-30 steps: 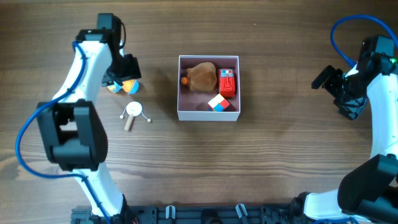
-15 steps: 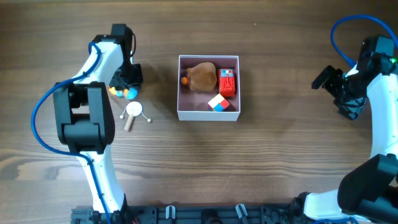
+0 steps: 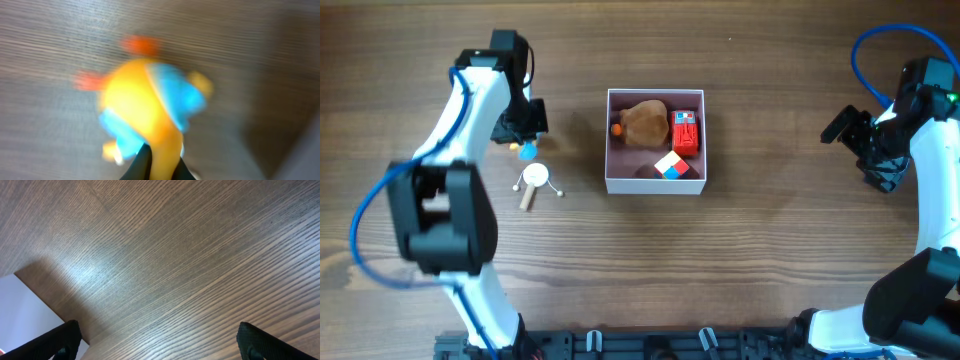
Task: Pack container
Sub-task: 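Place the duck into the box's left side and release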
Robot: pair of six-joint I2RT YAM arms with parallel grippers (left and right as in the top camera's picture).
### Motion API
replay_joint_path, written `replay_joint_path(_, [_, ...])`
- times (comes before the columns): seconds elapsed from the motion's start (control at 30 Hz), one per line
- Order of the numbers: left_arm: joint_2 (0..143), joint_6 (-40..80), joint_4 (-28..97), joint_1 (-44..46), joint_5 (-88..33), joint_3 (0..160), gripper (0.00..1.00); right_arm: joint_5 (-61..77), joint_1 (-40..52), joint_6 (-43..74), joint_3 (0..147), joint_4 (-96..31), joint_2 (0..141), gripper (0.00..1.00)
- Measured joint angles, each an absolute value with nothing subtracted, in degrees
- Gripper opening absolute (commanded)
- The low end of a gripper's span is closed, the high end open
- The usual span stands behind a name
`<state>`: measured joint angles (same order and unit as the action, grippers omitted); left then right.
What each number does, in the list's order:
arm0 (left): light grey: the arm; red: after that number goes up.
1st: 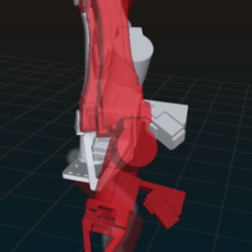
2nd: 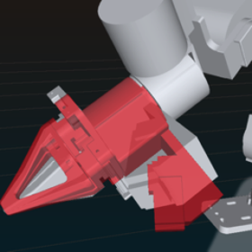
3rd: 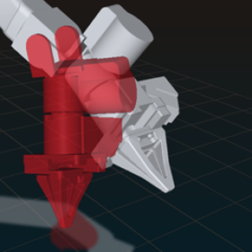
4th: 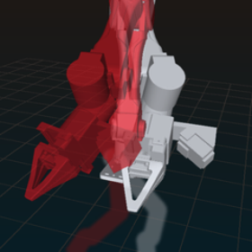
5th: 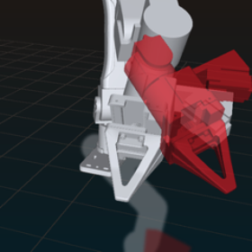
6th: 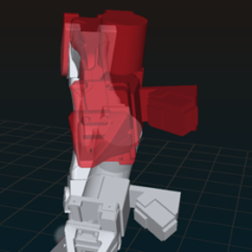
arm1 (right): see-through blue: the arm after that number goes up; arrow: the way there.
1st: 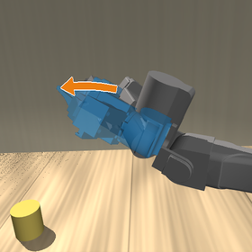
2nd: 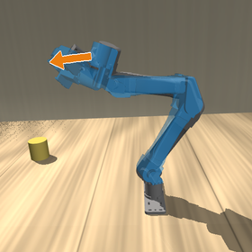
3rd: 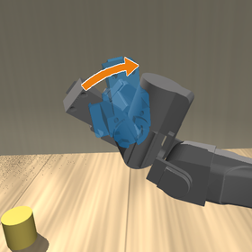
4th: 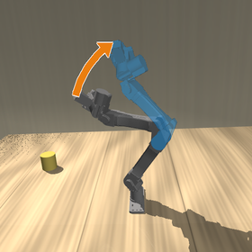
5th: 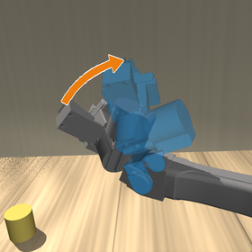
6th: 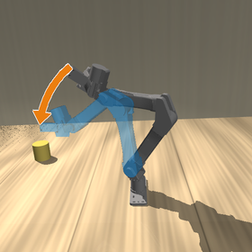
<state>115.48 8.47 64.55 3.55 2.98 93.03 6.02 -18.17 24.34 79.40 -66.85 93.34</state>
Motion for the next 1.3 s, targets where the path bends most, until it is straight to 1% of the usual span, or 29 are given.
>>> replay_joint_path(0.13, [103.6,9.6,65.1,8.5,0.3,93.1,0.08,6.0,-18.2,24.3,79.4,-66.9,93.3,0.99])
replay_joint_path(0.2, [97.9,11.0,64.8,12.6,-0.5,93.1,0.09,6.0,-18.2,24.3,79.4,-66.9,93.3,1.00])
replay_joint_path(0.33, [92.5,14.2,62.5,20.9,-1.7,93.3,0.09,6.0,-18.2,24.3,79.4,-66.9,93.3,0.99])
replay_joint_path(0.47, [93.7,17.7,61.3,26.9,-2.2,93.3,0.09,6.0,-18.2,24.3,79.4,-66.9,93.3,0.99])
replay_joint_path(0.67, [100.0,22.1,60.2,32.3,-0.7,93.3,0.10,6.0,-18.2,24.3,79.4,-67.1,93.3,0.99])
replay_joint_path(0.93, [111.6,24.4,59.5,33.6,1.1,93.2,0.13,6.0,-18.2,24.3,79.4,-67.8,93.3,1.00])
replay_joint_path(1.0, [113.6,24.8,59.5,33.4,1.9,93.2,0.18,6.0,-18.2,24.1,79.4,-67.9,93.3,0.99])
replay_joint_path(1.07, [115.2,25.1,59.5,33.1,2.3,93.1,0.26,6.0,-18.2,23.7,79.4,-67.9,93.3,0.99])
replay_joint_path(1.1, [115.5,25.1,59.5,32.9,2.4,93.1,0.38,6.0,-18.2,23.7,79.4,-67.9,93.3,0.99])
replay_joint_path(1.3, [116.1,26.1,59.5,30.9,3.4,93.1,0.51,6.0,-18.2,23.6,79.4,-68.0,93.3,0.99])
